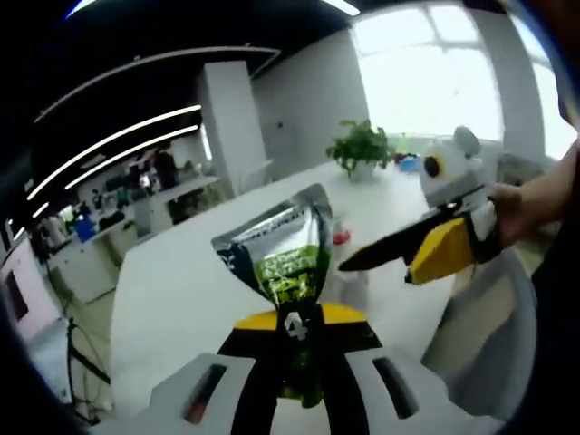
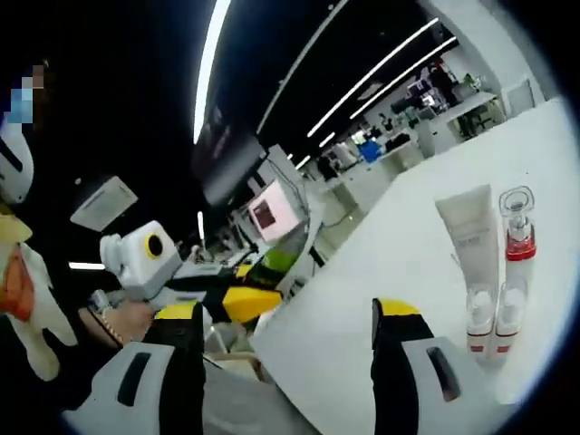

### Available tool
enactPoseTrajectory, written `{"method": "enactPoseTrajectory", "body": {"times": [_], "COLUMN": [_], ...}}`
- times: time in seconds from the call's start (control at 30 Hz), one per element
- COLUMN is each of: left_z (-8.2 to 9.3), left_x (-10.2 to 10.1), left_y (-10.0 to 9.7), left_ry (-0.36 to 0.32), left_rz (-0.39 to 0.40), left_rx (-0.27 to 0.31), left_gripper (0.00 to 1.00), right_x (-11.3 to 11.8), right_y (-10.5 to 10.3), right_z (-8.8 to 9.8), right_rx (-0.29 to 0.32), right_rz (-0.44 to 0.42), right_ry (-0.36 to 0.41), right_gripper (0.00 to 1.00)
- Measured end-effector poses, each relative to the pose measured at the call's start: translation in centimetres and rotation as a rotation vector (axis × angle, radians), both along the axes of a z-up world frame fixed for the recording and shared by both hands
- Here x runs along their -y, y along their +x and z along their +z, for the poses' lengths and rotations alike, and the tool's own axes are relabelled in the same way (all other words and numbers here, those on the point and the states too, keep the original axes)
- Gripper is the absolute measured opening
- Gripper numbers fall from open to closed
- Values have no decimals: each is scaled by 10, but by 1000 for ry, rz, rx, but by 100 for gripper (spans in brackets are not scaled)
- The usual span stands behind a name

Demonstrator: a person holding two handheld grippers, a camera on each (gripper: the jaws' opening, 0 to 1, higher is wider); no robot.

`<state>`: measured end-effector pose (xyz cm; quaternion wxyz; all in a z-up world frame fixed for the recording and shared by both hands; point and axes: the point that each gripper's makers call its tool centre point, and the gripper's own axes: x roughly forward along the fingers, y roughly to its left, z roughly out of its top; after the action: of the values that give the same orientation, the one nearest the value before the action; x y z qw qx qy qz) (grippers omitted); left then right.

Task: Arrange the skincare products in the storage area until every visible bottle or jar stands upright without overlapping.

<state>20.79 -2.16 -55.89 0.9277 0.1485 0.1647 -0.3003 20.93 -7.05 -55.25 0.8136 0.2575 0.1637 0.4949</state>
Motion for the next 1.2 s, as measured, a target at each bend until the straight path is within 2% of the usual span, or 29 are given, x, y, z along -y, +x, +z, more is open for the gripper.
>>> {"method": "enactPoseTrajectory", "body": {"times": [0.13,0.27,0.47,0.5,0.63,0.67,0.7,0.8,0.9,0.93,1.07,1.13,1.2], "left_z": [-4,1,7,7,8,9,9,7,7,9,20,26,36], "left_x": [-2,-1,-5,-7,-5,-4,-6,-6,-4,-3,0,-7,-18], "left_y": [-7,-12,-14,-14,-18,-20,-19,-21,-21,-21,-23,-20,-14], "left_ry": [-8,-23,-26,-32,-13,-14,-7,8,20,7,-62,-81,-134], "left_rz": [-7,-20,-20,-19,-24,-30,-29,-40,-51,-56,-73,-70,-40], "left_rx": [-19,-10,6,7,21,26,25,26,40,40,34,34,38], "left_gripper": [13,14,15,15,15,15,16,18,29,35,44,50,50], "right_x": [-13,-24,-30,-29,-26,-27,-27,-27,-26,-24,-20,-17,-15], "right_y": [1,-2,3,8,17,16,16,12,9,8,9,9,8], "right_z": [14,18,25,23,18,18,18,21,25,25,28,32,32], "right_rx": [-12,-20,-92,-124,-210,-236,-250,-233,-228,-211,-218,-218,-208], "right_rz": [10,23,-26,-53,-120,-119,-121,-113,-97,-96,-82,-71,-53], "right_ry": [73,109,238,254,322,350,354,367,368,353,366,371,343], "right_gripper": [65,46,37,35,16,16,15,13,9,7,5,4,4]}}
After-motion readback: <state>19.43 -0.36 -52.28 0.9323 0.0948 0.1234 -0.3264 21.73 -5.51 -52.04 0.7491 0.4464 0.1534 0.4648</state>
